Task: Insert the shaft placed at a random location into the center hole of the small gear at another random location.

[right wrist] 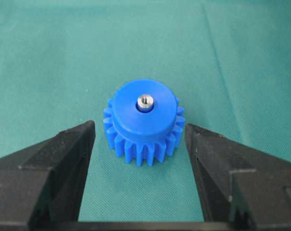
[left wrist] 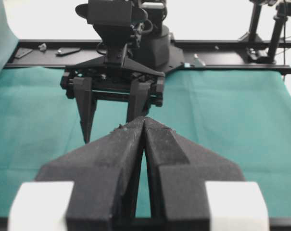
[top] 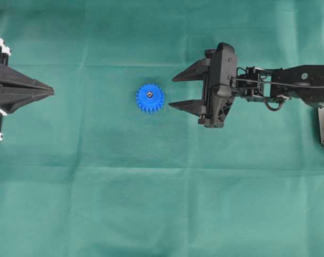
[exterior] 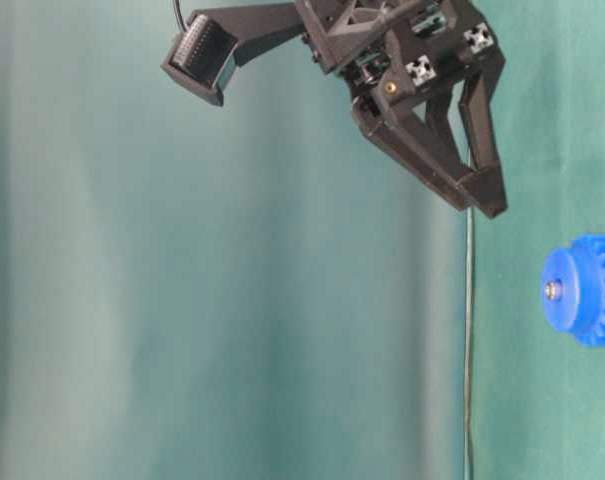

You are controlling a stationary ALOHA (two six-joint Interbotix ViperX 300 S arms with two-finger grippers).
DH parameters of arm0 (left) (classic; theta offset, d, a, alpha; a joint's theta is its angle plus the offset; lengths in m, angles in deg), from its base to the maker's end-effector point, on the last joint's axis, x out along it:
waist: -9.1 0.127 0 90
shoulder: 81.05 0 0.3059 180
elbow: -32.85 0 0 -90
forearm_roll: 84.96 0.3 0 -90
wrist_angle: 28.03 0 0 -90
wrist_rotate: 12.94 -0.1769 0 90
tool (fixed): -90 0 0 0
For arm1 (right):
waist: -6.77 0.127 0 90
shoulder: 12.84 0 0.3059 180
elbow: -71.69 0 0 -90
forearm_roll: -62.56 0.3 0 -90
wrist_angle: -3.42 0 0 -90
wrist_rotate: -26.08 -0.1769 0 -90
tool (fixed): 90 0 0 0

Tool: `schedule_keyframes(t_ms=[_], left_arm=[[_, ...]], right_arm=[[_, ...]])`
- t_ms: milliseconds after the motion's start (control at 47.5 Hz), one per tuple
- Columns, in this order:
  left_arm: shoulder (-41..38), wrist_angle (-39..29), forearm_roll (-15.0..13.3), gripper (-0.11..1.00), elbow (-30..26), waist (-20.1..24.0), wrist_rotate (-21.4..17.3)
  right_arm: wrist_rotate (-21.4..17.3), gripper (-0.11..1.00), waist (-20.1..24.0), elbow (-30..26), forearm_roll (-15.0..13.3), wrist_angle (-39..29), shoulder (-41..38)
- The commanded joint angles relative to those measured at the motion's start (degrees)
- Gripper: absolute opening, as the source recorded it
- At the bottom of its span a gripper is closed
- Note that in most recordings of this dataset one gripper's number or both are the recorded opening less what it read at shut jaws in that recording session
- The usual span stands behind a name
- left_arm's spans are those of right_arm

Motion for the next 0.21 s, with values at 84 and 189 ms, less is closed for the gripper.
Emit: schedule_keyframes(t_ms=[84,189], left_arm=[[-0.35,0.26,0.18,0.0,-1.05,0.09,0.09],[-0.35,0.26,0.18,0.0,-1.05,0.09,0.09]], right_arm=[[0.44,0.74,0.18,-0.7,0.09,0.88,1.41],[0.44,0.74,0.18,-0.79,0.09,0.88,1.41]])
